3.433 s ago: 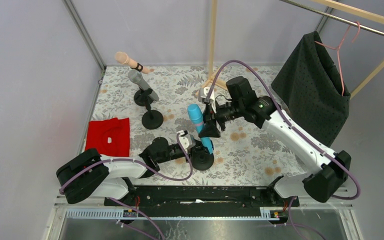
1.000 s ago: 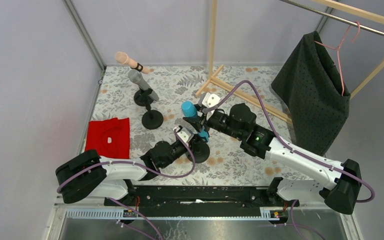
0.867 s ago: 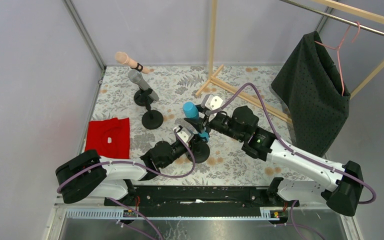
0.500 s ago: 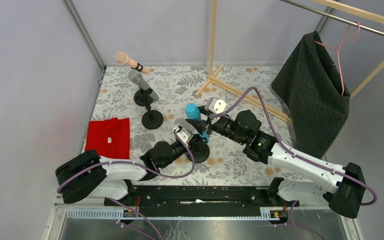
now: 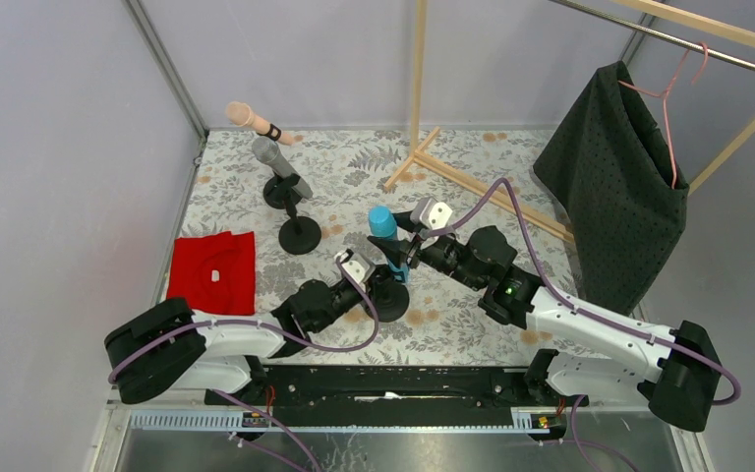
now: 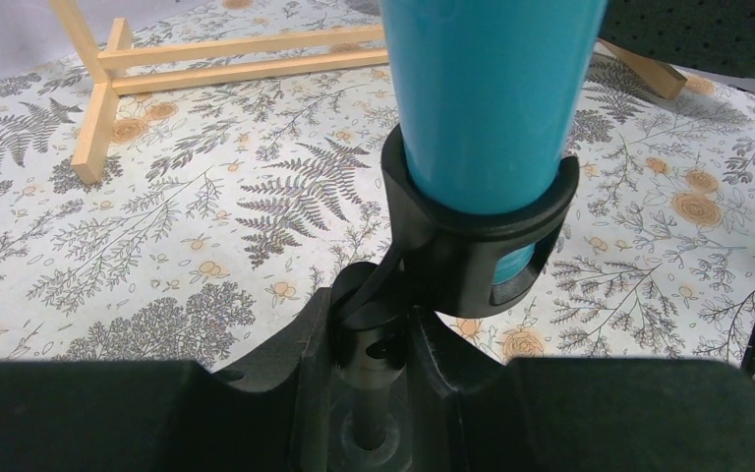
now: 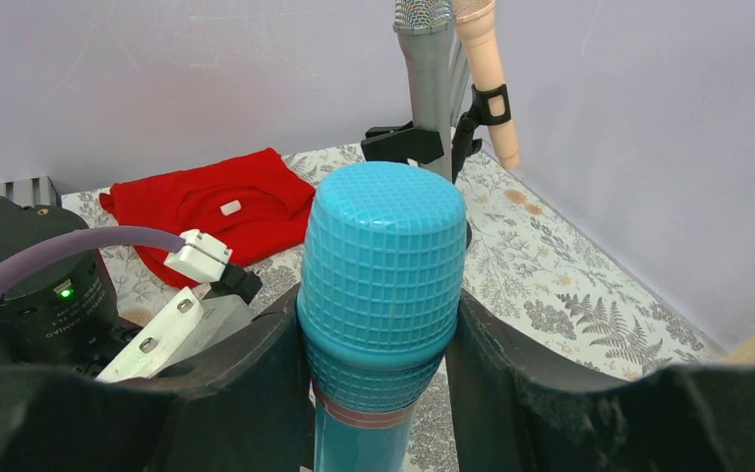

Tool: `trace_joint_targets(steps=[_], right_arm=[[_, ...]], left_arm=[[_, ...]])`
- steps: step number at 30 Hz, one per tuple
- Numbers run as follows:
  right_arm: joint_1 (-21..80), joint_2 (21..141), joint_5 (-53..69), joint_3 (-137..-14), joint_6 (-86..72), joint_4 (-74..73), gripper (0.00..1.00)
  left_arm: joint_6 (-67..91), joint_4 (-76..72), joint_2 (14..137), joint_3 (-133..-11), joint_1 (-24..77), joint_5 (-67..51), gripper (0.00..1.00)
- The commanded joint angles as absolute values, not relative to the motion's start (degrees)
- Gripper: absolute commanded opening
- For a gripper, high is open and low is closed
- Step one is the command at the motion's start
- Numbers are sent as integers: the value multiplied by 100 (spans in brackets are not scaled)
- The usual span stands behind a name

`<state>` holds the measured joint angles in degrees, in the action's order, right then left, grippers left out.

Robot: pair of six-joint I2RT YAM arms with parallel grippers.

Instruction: Attach the microphones to the stand

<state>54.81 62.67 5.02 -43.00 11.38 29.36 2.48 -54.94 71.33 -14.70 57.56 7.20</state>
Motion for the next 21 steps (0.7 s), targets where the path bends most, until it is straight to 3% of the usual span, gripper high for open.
trace_joint_targets(steps=[1, 21], right_arm=[[5451, 6796, 243, -3659, 1232, 732, 0], [5657, 7475, 318, -3444, 1011, 885, 0]], left_arm=[[486, -5596, 6920, -1241, 5582, 1160, 0], [588, -5597, 6339, -826, 5416, 1576, 0]])
